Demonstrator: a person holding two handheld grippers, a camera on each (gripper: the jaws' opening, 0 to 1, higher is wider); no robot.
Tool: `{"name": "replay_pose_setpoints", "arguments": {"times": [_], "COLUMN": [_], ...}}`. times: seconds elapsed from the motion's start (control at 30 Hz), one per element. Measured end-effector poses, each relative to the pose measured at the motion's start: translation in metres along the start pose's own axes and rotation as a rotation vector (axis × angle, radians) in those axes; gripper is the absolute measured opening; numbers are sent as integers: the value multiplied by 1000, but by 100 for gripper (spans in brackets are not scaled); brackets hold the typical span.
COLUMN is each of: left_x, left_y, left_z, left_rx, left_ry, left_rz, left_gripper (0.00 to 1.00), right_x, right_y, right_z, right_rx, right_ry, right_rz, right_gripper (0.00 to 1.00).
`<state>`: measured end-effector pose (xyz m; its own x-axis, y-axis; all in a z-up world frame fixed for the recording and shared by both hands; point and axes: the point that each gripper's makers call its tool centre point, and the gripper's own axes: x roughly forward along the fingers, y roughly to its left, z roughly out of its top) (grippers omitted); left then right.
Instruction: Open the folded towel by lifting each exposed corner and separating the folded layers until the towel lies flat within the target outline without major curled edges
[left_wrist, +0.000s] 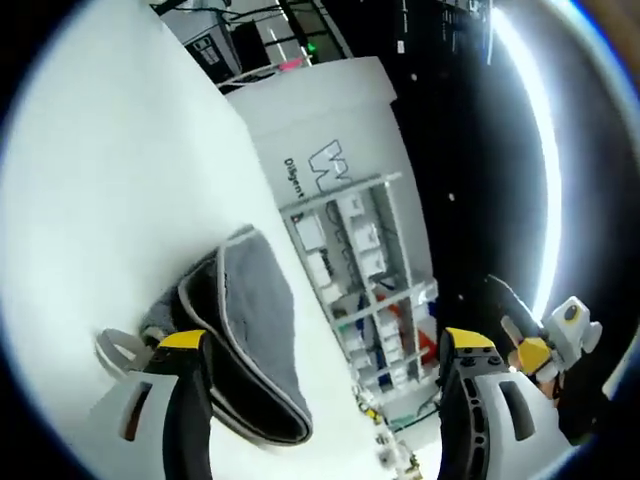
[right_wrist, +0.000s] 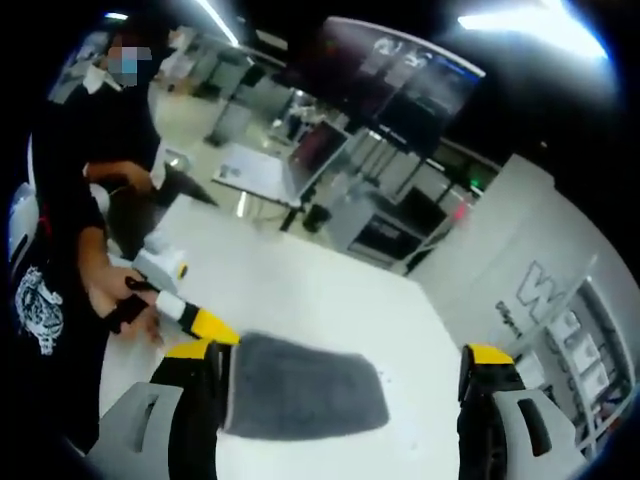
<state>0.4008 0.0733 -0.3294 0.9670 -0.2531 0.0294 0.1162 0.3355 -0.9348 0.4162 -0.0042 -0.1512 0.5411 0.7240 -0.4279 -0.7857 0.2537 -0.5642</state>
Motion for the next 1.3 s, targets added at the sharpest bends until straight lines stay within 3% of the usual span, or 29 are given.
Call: {"name": "replay_pose_setpoints", "arguments": {"times": [0.2, 0.3, 0.37, 0.4, 0.47, 0.87, 1.03, 1.3], "left_x": [2, 6, 6, 8, 8, 14, 15, 16], "left_y": [12, 19, 34, 32, 34, 46, 50, 53], "left_z": [3, 4, 6, 2, 1, 10, 14, 14], "left_rx": [29, 42, 88, 73, 87, 198, 194, 158], "left_ry": [9, 3, -5, 16, 19, 11, 8, 5], "left_rz": [49, 37, 113, 88, 96, 164, 167, 182], "left_gripper": [75, 57, 53, 49, 43, 33, 26, 24], "right_x": [5, 11, 14, 18, 23, 53, 68, 83], "right_y": [-15, -21, -23, -25, -26, -48, -49, -40], "right_z": [-2, -5, -6, -6, -8, -22, -29, -41], "right_rx": [-20, -38, -45, -48, -48, -94, -140, -180], "right_ry": [26, 48, 55, 58, 63, 157, 196, 263], "right_rz": [9, 16, 23, 29, 33, 129, 186, 258], "right_gripper": [100, 100, 100, 100, 100, 100, 100, 100]}}
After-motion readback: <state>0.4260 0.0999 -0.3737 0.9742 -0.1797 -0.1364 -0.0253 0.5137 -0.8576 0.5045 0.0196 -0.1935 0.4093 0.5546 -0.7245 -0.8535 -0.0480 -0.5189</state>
